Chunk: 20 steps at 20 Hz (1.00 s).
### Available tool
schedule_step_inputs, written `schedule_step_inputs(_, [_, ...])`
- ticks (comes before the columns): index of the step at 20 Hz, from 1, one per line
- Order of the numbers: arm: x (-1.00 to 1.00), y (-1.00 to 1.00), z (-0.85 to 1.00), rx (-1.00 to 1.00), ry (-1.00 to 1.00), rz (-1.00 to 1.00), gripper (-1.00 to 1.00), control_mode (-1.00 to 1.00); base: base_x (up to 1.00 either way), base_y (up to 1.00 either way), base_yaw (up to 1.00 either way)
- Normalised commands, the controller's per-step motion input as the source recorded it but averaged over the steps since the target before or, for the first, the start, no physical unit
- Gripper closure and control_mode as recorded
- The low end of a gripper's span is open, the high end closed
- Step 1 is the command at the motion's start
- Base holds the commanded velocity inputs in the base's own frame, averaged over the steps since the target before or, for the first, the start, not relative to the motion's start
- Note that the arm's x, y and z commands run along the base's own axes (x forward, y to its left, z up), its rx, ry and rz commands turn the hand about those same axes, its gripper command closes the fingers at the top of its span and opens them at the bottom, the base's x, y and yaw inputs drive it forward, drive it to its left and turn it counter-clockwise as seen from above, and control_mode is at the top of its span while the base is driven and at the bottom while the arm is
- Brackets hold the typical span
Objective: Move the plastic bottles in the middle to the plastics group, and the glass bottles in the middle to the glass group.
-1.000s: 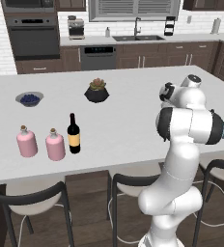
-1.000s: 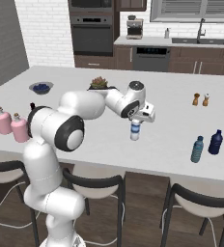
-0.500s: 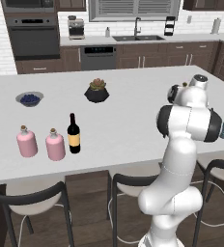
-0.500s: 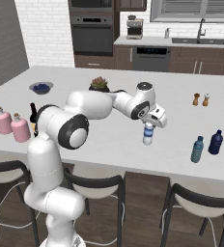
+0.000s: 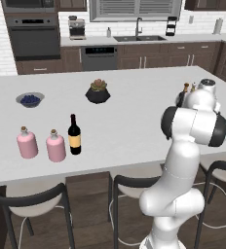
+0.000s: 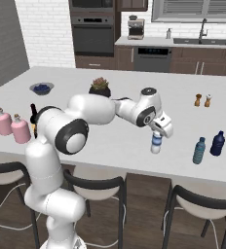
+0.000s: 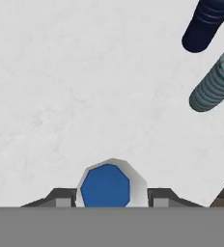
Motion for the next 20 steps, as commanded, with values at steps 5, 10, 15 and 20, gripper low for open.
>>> schedule_step_inputs(5, [0.00,-0.38,0.01,0.00,0.00,-0.22,1.00,-1.00,0.00,0.00,0.00])
schedule_step_inputs(10, [0.00,-0.52,0.13,0.00,0.01,-0.21,1.00,-1.00,0.00,0.00,0.00])
schedule_step_inputs(15, [0.00,-0.38,0.05,0.00,0.05,-0.15,1.00,-1.00,0.00,0.00,0.00])
schedule_step_inputs(20, [0.00,-0.22,0.00,0.00,0.01,-0.10,1.00,-1.00,0.00,0.00,0.00])
